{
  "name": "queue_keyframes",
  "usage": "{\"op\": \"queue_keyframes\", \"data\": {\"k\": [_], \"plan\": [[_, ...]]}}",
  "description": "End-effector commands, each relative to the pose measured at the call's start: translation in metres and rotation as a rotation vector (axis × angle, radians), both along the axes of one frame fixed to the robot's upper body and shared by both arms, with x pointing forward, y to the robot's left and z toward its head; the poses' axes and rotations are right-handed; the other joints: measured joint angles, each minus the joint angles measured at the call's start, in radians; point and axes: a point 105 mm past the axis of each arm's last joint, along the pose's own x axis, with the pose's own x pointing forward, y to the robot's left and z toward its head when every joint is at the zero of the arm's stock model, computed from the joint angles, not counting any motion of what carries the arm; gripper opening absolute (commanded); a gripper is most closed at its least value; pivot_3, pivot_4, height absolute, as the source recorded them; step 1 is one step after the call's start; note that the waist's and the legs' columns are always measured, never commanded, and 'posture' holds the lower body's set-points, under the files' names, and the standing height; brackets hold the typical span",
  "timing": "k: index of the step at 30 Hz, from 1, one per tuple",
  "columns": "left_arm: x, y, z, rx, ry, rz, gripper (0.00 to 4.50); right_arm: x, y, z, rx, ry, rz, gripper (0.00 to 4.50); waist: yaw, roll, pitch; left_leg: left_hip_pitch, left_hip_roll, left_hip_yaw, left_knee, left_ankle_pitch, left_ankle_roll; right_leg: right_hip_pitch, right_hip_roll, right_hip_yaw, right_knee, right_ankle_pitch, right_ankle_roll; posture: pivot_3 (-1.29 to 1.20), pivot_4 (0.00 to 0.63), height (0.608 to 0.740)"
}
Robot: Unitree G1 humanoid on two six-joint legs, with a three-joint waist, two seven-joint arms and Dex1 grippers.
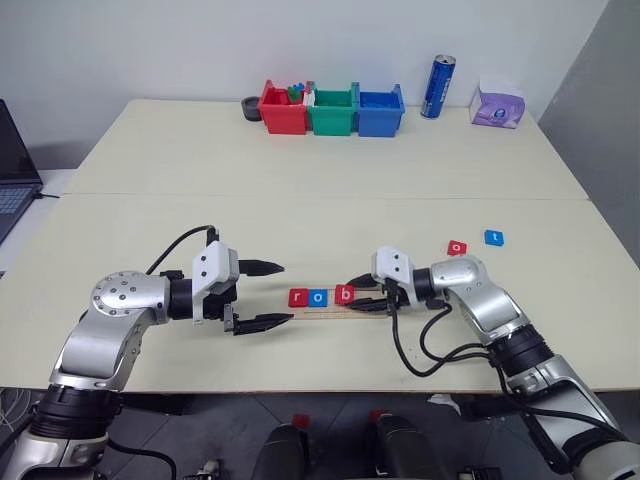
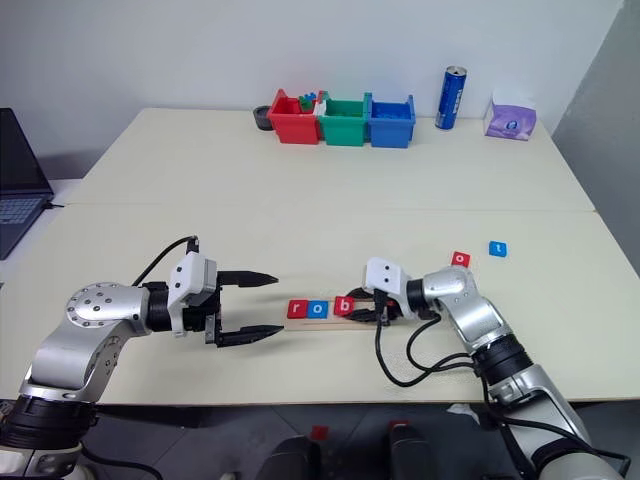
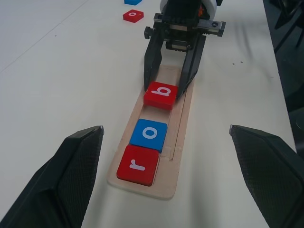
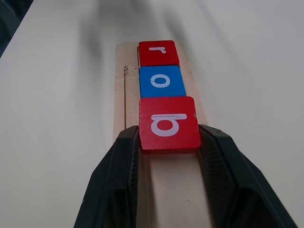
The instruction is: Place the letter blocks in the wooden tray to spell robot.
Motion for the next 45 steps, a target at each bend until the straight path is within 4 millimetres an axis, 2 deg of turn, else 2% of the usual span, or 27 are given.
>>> {"op": "queue_keyframes", "data": {"k": [1,22,27,30,31,39,42,45], "plan": [[-0.001,-0.005,0.01,-0.013,-0.039,-0.031,4.5,0.002,0.005,0.009,0.016,-0.045,0.012,1.46,0.0,0.0,0.0,0.0,0.0,0.0,0.0,0.0,0.0,0.0,0.0,0.0,0.0,0.0,0.0,0.0,0.15,0.74],[0.0,-0.004,0.009,-0.009,-0.049,-0.02,4.5,0.005,0.013,0.005,0.008,-0.067,0.018,1.46,0.0,0.0,0.0,0.0,0.0,0.0,0.0,0.0,0.0,0.0,0.0,0.0,0.0,0.0,0.0,0.0,0.15,0.74],[0.003,-0.004,0.009,-0.009,-0.053,-0.016,4.5,0.004,0.014,0.007,0.009,-0.075,0.029,3.15,0.0,0.0,0.0,0.0,0.0,0.0,0.0,0.0,0.0,0.0,0.0,0.0,0.0,0.0,0.0,0.0,0.15,0.74],[0.003,-0.004,0.008,-0.011,-0.053,-0.015,4.5,0.006,0.013,0.014,0.038,-0.074,0.014,4.25,0.0,0.0,0.0,0.0,0.0,0.0,0.0,0.0,0.0,0.0,0.0,0.0,0.0,0.0,0.0,0.0,0.15,0.74],[0.003,-0.004,0.008,-0.011,-0.052,-0.015,4.5,0.007,0.012,0.018,0.053,-0.067,0.005,4.48,0.0,0.0,0.0,0.0,0.0,0.0,0.0,0.0,0.0,0.0,0.0,0.0,0.0,0.0,0.0,0.0,0.15,0.74],[0.002,-0.006,0.008,-0.02,-0.05,-0.016,4.5,0.012,-0.006,0.054,0.169,-0.008,-0.08,4.48,0.001,0.0,0.0,0.0,0.0,-0.001,0.0,0.0,0.0,0.0,0.0,0.0,0.0,0.0,0.0,0.0,0.15,0.74],[0.001,-0.009,0.007,-0.027,-0.044,-0.022,4.5,0.012,-0.017,0.054,0.165,-0.022,-0.127,4.48,0.001,0.0,0.0,0.0,0.0,-0.001,0.0,0.0,0.0,0.0,0.0,0.0,0.0,0.0,0.0,0.0,0.15,0.74],[0.002,-0.01,0.007,-0.029,-0.043,-0.025,4.5,0.009,-0.015,0.048,0.174,-0.025,-0.147,4.48,0.001,0.0,0.0,0.0,0.0,0.0,0.0,0.0,0.0,0.0,0.0,0.0,0.0,0.0,0.0,0.0,0.15,0.74]]}}
